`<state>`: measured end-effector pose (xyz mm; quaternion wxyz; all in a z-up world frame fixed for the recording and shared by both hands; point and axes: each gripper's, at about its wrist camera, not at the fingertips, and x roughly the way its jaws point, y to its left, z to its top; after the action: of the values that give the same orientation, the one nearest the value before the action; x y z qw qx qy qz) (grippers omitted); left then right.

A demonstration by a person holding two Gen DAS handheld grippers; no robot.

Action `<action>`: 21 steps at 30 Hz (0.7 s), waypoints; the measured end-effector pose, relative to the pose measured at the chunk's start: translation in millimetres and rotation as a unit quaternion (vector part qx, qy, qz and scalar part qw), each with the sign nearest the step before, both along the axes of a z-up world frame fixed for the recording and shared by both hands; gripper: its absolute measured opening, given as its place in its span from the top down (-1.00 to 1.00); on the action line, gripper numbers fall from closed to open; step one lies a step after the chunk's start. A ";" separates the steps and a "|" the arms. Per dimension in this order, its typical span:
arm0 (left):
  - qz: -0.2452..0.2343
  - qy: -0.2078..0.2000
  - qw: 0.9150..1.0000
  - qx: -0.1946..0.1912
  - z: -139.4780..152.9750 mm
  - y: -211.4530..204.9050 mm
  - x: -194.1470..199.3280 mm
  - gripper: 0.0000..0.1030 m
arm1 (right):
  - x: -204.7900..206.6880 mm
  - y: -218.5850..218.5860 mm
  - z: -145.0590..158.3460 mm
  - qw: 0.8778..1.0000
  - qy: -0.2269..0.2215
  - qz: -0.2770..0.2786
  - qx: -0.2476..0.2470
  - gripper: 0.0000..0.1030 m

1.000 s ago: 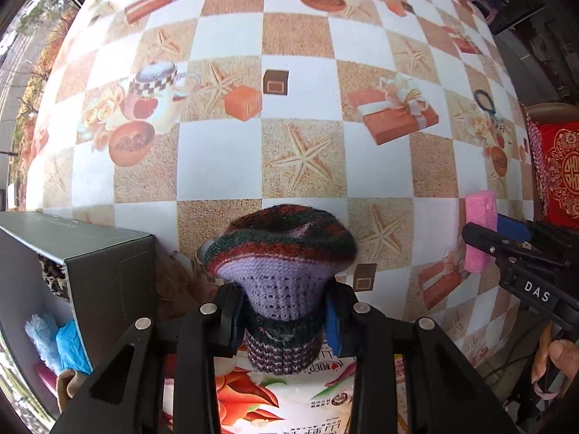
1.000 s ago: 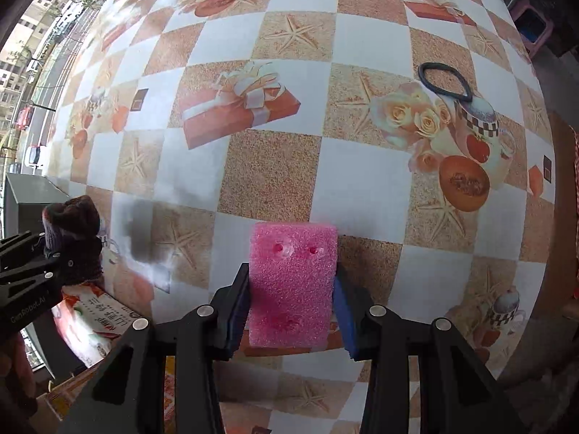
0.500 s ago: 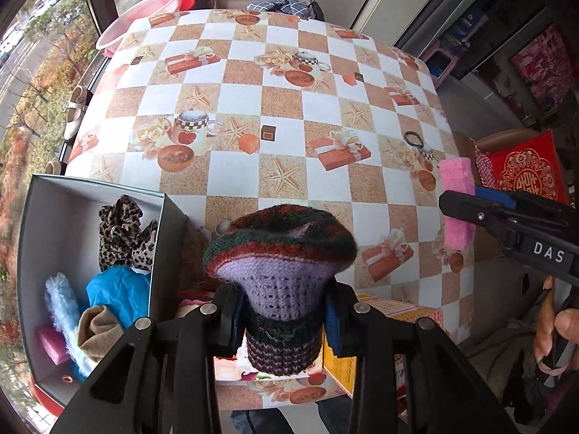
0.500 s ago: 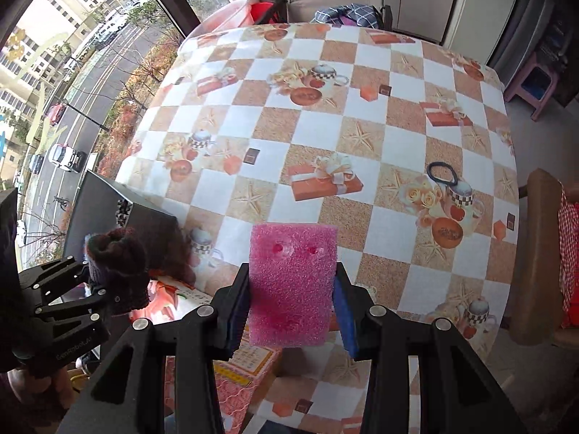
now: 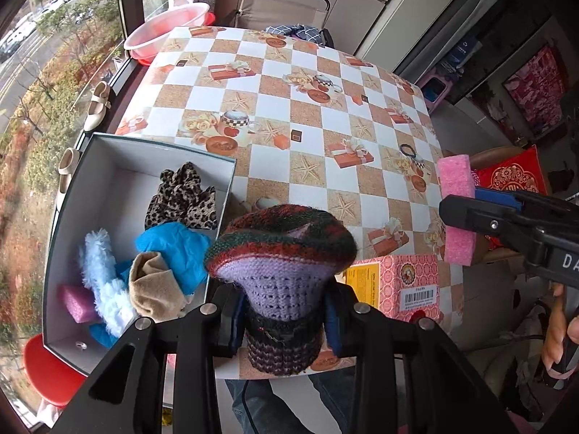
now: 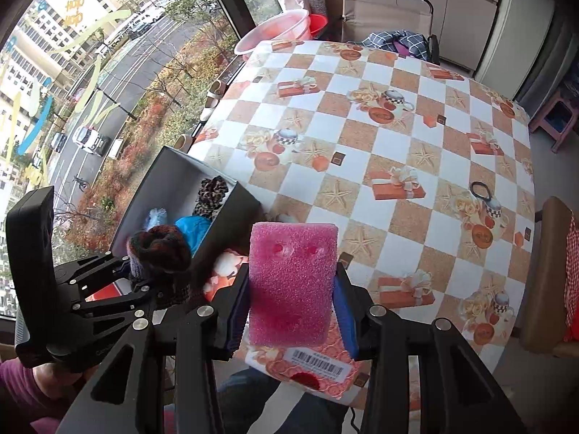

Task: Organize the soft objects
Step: 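Carry the knit hat and pink sponge over the white box with both tools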

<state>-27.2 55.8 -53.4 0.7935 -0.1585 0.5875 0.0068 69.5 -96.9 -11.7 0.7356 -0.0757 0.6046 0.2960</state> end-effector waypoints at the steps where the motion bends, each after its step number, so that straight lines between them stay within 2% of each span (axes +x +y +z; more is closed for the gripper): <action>1: 0.004 0.001 1.000 0.001 0.4 4.6 -6.5 0.27 | -7.1 6.7 1.5 1.000 0.003 0.006 0.006 0.15; 12: 0.067 -0.005 0.998 0.018 9.7 55.5 -60.7 0.27 | -65.9 83.6 -5.7 0.996 0.036 0.078 0.039 0.15; 21: 0.090 -0.006 0.995 0.028 9.9 75.8 -80.2 0.27 | -84.7 114.9 -9.9 0.992 0.042 0.113 0.039 0.15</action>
<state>-107.4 131.6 -43.5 0.7976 -0.1886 0.5652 0.0941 -15.3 18.0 -21.6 0.6739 -0.1023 0.6101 0.4039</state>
